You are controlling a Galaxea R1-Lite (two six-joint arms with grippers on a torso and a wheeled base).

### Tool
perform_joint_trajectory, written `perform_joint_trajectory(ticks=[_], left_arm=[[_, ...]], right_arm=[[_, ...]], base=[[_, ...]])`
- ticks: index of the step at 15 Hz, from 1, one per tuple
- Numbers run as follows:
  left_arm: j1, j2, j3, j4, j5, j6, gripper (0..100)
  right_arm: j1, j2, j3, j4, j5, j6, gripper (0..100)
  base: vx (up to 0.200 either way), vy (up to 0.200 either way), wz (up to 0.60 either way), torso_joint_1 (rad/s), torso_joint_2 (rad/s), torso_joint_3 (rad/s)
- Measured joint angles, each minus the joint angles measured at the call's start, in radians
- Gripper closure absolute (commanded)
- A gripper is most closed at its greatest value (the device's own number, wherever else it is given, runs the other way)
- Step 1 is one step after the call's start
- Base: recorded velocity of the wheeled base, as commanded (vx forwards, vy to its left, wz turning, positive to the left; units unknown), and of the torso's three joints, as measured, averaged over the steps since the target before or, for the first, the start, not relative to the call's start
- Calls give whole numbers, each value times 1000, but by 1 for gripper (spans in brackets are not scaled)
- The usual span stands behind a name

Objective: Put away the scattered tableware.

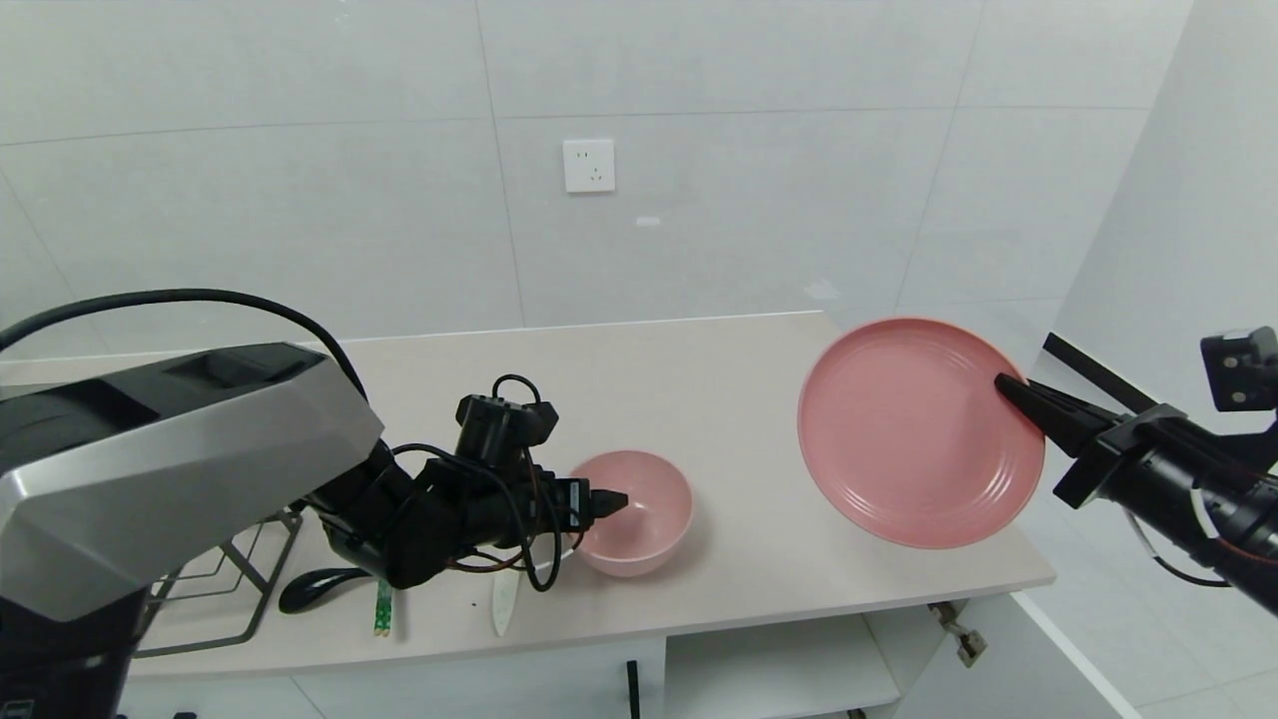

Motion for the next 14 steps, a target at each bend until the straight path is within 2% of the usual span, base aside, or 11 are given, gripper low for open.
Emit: perform_joint_trajectory(ticks=[5, 8, 11, 14], left_arm=[[-10, -3, 12, -30, 5, 3, 100], [-10, -61, 54, -34, 17, 11, 100], [-2, -139, 99, -44, 40, 53, 100], [11, -234, 194, -120, 54, 99, 100]], right_arm=[[-10, -1, -4, 0, 0, 2, 100], [-12, -3, -11, 0, 0, 1, 100], [-11, -5, -14, 0, 0, -1, 100], [-12, -19, -15, 0, -1, 1, 100]], base=[[0, 0, 0, 0, 0, 0], [0, 0, 0, 0, 0, 0], [0, 0, 0, 0, 0, 0], [0, 0, 0, 0, 0, 0]])
